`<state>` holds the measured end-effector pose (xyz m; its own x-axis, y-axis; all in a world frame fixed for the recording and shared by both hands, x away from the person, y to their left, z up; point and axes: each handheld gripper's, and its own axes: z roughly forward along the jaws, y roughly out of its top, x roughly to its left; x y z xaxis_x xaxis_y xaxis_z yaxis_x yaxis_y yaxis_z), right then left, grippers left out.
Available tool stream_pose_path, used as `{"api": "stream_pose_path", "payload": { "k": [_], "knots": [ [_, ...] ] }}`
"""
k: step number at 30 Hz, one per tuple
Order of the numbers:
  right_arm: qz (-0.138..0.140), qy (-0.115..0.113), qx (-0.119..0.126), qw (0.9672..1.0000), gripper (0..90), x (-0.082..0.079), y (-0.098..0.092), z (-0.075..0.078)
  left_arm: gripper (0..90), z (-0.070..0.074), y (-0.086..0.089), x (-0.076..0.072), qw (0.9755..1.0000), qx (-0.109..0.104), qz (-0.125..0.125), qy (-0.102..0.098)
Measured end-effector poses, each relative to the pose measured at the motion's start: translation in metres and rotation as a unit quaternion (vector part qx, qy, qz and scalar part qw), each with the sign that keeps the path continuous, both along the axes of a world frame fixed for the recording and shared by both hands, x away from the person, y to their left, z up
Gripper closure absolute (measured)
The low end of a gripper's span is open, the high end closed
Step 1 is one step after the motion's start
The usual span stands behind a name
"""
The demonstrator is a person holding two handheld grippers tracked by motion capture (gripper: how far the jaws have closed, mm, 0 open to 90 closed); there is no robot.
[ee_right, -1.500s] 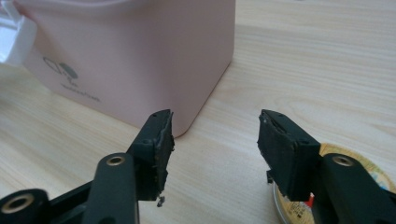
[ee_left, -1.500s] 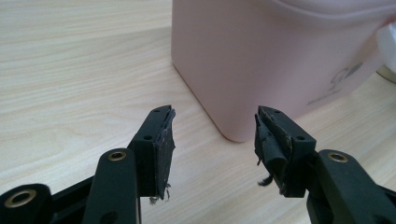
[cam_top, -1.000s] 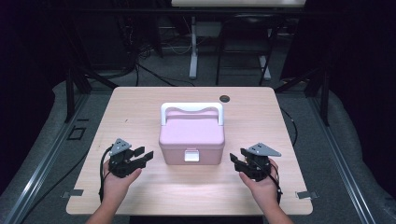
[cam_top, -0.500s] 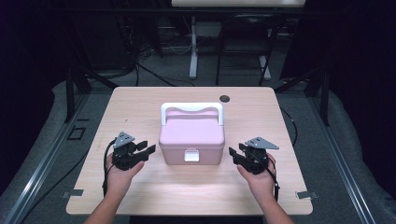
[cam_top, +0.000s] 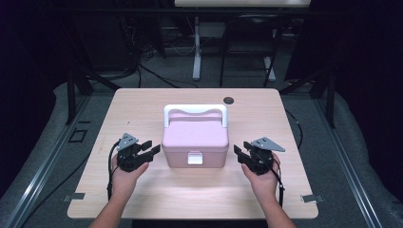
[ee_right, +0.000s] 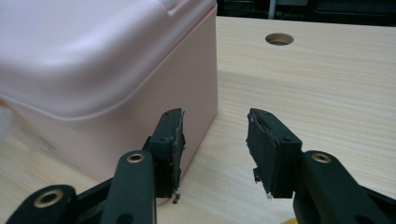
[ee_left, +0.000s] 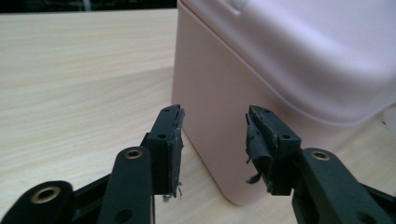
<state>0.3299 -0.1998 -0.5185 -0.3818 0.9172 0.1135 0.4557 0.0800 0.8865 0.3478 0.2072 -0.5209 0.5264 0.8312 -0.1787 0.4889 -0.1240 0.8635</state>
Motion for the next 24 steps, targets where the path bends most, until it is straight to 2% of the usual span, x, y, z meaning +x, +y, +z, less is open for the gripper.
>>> {"api": "stream_pose_path", "payload": {
  "k": [1, 7, 24],
  "knots": [
    [0.006, 0.004, -0.004, 1.0, 58.4, 0.0, -0.001, -0.003, 57.0, -0.002, 0.001, -0.001, 1.0, 0.005, 0.0, -0.003],
    [0.012, 0.01, -0.006, 0.9999, 64.8, 0.001, 0.002, -0.011, 59.3, -0.007, -0.001, 0.001, 0.9999, 0.007, 0.003, -0.007],
    [0.022, 0.006, -0.019, 0.9996, 71.9, 0.006, 0.022, -0.023, 71.6, -0.014, -0.014, 0.005, 0.9999, 0.013, -0.004, -0.007]
  ]
}}
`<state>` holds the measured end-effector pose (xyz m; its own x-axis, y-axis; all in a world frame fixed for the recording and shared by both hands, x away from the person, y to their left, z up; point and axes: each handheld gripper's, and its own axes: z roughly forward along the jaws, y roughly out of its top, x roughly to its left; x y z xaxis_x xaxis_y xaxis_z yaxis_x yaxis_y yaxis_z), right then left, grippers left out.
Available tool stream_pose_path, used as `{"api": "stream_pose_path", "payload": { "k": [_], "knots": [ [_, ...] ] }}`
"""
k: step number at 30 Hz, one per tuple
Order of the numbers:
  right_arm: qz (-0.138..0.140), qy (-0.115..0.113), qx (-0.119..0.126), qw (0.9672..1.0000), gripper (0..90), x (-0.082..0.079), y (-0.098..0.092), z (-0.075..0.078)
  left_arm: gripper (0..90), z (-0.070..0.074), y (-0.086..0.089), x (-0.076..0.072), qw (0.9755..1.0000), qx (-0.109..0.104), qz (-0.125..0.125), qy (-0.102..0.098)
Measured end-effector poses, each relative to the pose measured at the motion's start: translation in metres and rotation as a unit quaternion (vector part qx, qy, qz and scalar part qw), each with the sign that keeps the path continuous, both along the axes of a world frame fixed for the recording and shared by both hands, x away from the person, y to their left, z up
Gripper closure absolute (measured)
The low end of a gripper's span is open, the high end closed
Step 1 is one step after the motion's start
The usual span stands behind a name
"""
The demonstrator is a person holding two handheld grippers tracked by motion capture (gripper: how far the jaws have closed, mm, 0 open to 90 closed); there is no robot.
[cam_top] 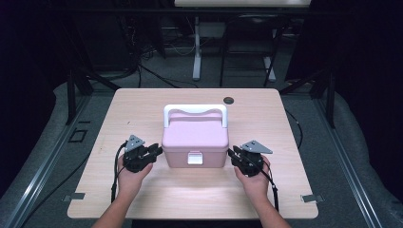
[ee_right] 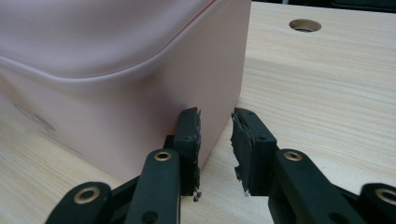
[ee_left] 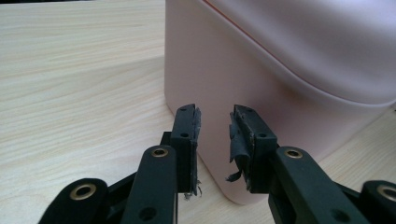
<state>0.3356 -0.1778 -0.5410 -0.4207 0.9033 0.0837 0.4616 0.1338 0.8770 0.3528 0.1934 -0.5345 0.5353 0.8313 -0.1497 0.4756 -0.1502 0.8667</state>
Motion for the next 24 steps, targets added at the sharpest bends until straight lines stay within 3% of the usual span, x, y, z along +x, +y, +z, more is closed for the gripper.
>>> {"api": "stream_pose_path", "payload": {
  "k": [9, 14, 24],
  "knots": [
    [-0.009, 0.006, 0.017, 0.9998, 80.0, -0.003, 0.004, -0.001, 89.0, 0.002, -0.008, -0.005, 1.0, 0.002, -0.003, 0.002],
    [-0.013, -0.001, 0.005, 0.9999, 89.9, -0.006, 0.01, 0.0, 89.7, 0.001, -0.008, -0.006, 0.9999, -0.009, 0.003, 0.01],
    [-0.01, 0.004, 0.0, 0.9999, 90.0, -0.008, 0.012, 0.001, 90.0, 0.002, -0.01, -0.009, 0.9998, -0.008, 0.012, 0.014]
  ]
}}
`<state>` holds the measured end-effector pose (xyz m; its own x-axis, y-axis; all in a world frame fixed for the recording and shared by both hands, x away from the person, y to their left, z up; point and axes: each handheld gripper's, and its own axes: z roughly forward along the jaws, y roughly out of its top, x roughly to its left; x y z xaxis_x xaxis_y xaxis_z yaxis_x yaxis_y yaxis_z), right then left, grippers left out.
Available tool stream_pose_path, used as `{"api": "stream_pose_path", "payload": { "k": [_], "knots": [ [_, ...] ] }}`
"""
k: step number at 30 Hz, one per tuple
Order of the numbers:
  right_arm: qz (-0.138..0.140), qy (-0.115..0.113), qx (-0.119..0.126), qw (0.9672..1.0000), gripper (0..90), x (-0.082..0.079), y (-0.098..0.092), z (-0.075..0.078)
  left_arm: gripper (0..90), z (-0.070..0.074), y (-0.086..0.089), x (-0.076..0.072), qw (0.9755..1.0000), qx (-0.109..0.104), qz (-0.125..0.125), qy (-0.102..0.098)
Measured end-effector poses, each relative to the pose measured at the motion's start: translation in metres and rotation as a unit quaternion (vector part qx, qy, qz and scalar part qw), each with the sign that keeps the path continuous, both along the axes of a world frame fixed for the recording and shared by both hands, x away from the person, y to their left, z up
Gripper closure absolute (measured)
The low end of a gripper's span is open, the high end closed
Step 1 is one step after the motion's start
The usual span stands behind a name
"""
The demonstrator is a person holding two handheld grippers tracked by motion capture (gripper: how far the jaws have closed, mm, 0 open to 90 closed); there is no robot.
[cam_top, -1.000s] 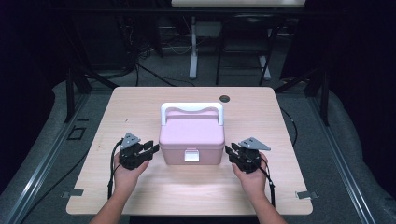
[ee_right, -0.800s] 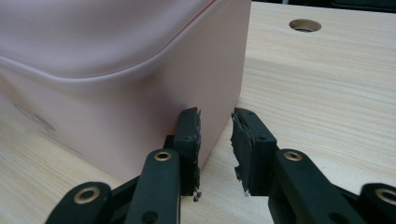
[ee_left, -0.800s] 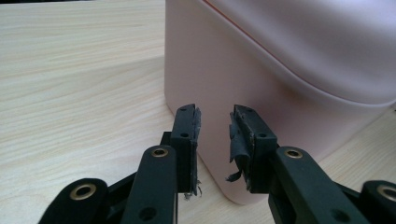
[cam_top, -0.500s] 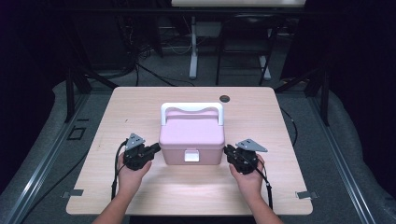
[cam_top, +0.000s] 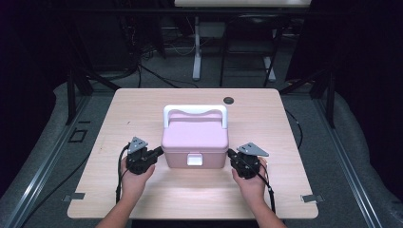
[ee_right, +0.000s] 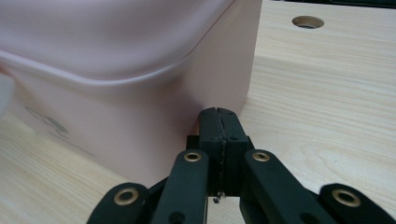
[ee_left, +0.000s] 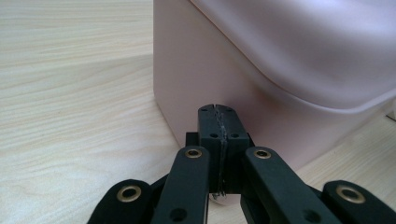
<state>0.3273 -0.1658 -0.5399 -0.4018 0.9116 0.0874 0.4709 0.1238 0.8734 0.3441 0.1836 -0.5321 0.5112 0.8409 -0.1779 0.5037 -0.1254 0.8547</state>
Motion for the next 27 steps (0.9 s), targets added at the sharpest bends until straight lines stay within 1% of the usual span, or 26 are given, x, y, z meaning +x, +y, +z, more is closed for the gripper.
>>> {"api": "stream_pose_path", "payload": {
  "k": [1, 2, 3, 4, 5, 6, 7, 9, 10, 12, 13, 15, 16, 21, 22, 23, 24, 26, 27],
  "knots": [
    [0.001, 0.002, 0.0, 1.0, 90.0, 0.0, 0.0, 0.0, 90.0, 0.0, -0.001, 0.0, 1.0, 0.0, 0.003, -0.002],
    [0.001, 0.005, 0.003, 1.0, 90.0, 0.0, -0.001, 0.001, 90.0, 0.0, 0.0, 0.0, 1.0, 0.0, 0.001, 0.001],
    [0.001, 0.007, 0.002, 1.0, 90.0, -0.001, 0.0, 0.001, 90.0, 0.001, 0.0, -0.001, 0.9999, -0.005, 0.005, 0.008],
    [0.001, 0.007, 0.002, 1.0, 90.0, -0.001, 0.0, 0.001, 90.0, 0.001, 0.0, -0.001, 0.9999, -0.005, 0.005, 0.008],
    [0.004, 0.008, -0.003, 1.0, 90.0, 0.0, -0.001, 0.002, 90.0, 0.002, -0.001, -0.002, 0.9999, -0.001, 0.005, 0.01],
    [0.004, 0.008, -0.003, 1.0, 90.0, 0.0, -0.001, 0.002, 90.0, 0.002, -0.001, -0.002, 0.9999, -0.001, 0.005, 0.01],
    [0.005, 0.018, 0.002, 0.9998, 90.0, 0.0, -0.002, 0.003, 90.0, 0.003, -0.001, -0.002, 0.9999, 0.002, 0.001, 0.014],
    [0.007, 0.019, 0.001, 0.9998, 90.0, -0.001, -0.002, 0.004, 90.0, 0.004, -0.001, -0.004, 0.9998, 0.006, -0.002, 0.017],
    [0.007, 0.021, -0.004, 0.9997, 90.0, -0.002, -0.002, 0.005, 90.0, 0.004, -0.001, -0.005, 0.9998, 0.007, -0.005, 0.019],
    [0.007, 0.024, -0.004, 0.9997, 90.0, -0.002, -0.002, 0.005, 90.0, 0.005, -0.001, -0.006, 0.9997, 0.007, -0.005, 0.022],
    [0.01, 0.025, -0.008, 0.9996, 90.0, -0.003, -0.002, 0.006, 90.0, 0.006, -0.001, -0.007, 0.9996, 0.007, -0.004, 0.027],
    [0.011, 0.033, -0.006, 0.9994, 90.0, -0.005, -0.002, 0.007, 90.0, 0.007, -0.001, -0.009, 0.9996, 0.011, -0.005, 0.027],
    [0.011, 0.033, -0.006, 0.9994, 90.0, -0.005, -0.002, 0.007, 90.0, 0.007, -0.001, -0.009, 0.9996, 0.011, -0.005, 0.027],
    [0.023, 0.044, -0.01, 0.9987, 90.0, -0.014, -0.006, 0.01, 90.0, 0.008, -0.002, -0.019, 0.9993, 0.015, -0.014, 0.032],
    [0.023, 0.044, -0.01, 0.9987, 90.0, -0.014, -0.006, 0.01, 90.0, 0.008, -0.002, -0.019, 0.9993, 0.015, -0.014, 0.032],
    [0.025, 0.045, -0.011, 0.9986, 90.0, -0.017, -0.007, 0.01, 90.0, 0.009, -0.002, -0.022, 0.999, 0.018, -0.016, 0.038],
    [0.026, 0.046, -0.01, 0.9986, 90.0, -0.019, -0.007, 0.011, 90.0, 0.009, -0.002, -0.023, 0.999, 0.02, -0.015, 0.037],
    [0.027, 0.046, -0.012, 0.9985, 90.0, -0.02, -0.007, 0.011, 90.0, 0.009, -0.002, -0.024, 0.9991, 0.017, -0.016, 0.035],
    [0.028, 0.046, -0.012, 0.9985, 90.0, -0.023, -0.007, 0.011, 90.0, 0.009, -0.002, -0.026, 0.999, 0.016, -0.016, 0.039]
  ]
}}
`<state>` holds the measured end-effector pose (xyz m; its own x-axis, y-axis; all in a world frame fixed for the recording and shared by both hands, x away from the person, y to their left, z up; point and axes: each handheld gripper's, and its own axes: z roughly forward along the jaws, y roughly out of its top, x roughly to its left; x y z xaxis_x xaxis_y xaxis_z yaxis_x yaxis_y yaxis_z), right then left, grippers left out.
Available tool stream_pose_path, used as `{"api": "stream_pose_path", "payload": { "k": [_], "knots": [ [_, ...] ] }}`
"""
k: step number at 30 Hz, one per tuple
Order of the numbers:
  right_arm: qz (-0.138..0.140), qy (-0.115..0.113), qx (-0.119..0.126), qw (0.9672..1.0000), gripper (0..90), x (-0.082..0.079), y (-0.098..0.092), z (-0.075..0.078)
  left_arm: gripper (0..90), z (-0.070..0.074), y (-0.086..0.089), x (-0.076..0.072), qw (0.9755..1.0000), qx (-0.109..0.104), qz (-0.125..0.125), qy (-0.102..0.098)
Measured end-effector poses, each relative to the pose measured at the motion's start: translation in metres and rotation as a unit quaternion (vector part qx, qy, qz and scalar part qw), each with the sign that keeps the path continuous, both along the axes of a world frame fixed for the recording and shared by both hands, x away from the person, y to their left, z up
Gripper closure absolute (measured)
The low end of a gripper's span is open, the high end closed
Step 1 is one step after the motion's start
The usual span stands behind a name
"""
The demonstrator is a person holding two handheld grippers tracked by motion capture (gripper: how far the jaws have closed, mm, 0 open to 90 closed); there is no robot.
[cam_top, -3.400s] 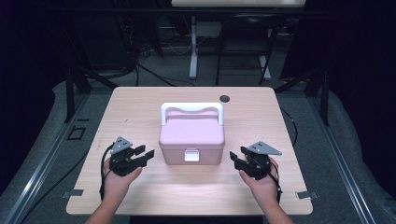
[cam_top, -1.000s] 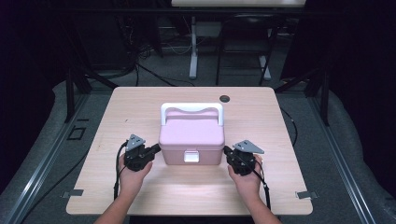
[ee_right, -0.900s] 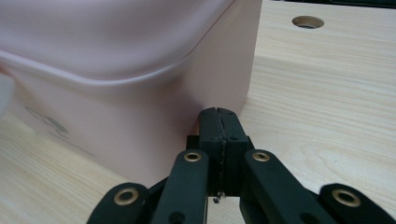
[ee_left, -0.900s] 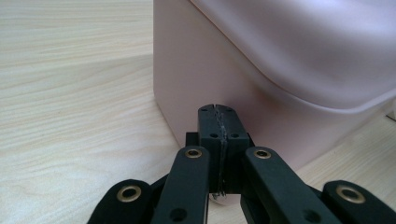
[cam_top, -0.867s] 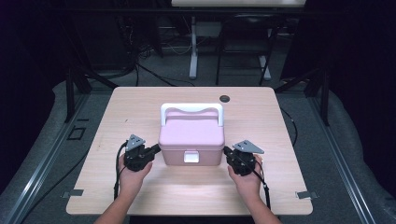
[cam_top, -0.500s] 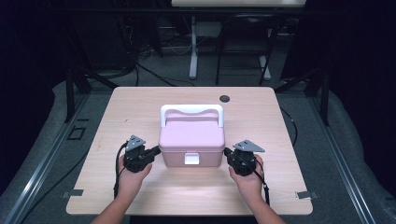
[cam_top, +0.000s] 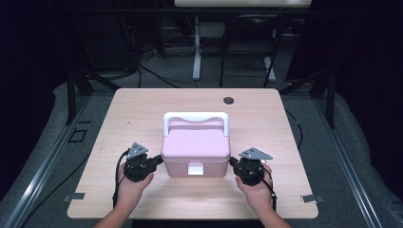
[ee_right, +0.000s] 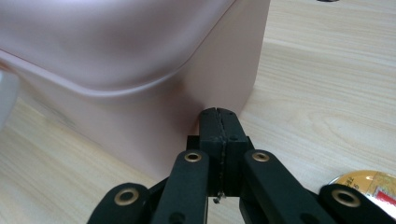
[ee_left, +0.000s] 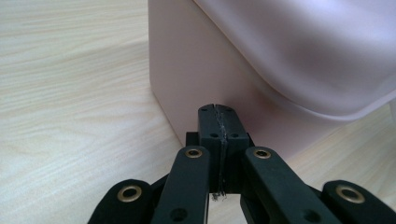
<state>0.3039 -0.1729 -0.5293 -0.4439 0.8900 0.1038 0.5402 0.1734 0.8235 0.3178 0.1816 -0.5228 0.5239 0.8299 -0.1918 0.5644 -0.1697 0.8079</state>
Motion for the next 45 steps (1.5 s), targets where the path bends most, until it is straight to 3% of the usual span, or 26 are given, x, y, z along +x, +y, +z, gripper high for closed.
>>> {"api": "stream_pose_path", "payload": {
  "k": [12, 26, 33, 36, 45],
  "knots": [
    [-0.007, 0.001, 0.005, 1.0, 90.0, -0.02, -0.004, 0.0, 90.0, -0.003, -0.002, -0.017, 0.9998, -0.018, -0.003, 0.001],
    [-0.001, 0.014, -0.006, 0.9999, 90.0, -0.036, -0.006, 0.003, 90.0, 0.001, -0.004, -0.032, 0.9999, -0.002, -0.013, 0.006],
    [-0.002, 0.008, -0.023, 0.9997, 90.0, -0.042, -0.005, 0.004, 90.0, 0.0, -0.004, -0.039, 0.9999, -0.006, -0.014, 0.005],
    [-0.001, 0.011, -0.014, 0.9998, 90.0, -0.045, -0.007, 0.004, 90.0, -0.002, -0.004, -0.041, 0.9997, -0.019, -0.015, 0.007],
    [0.006, 0.011, 0.003, 0.9999, 90.0, -0.05, -0.012, 0.001, 90.0, -0.002, -0.002, -0.043, 0.9993, -0.018, -0.031, 0.008]
  ]
}}
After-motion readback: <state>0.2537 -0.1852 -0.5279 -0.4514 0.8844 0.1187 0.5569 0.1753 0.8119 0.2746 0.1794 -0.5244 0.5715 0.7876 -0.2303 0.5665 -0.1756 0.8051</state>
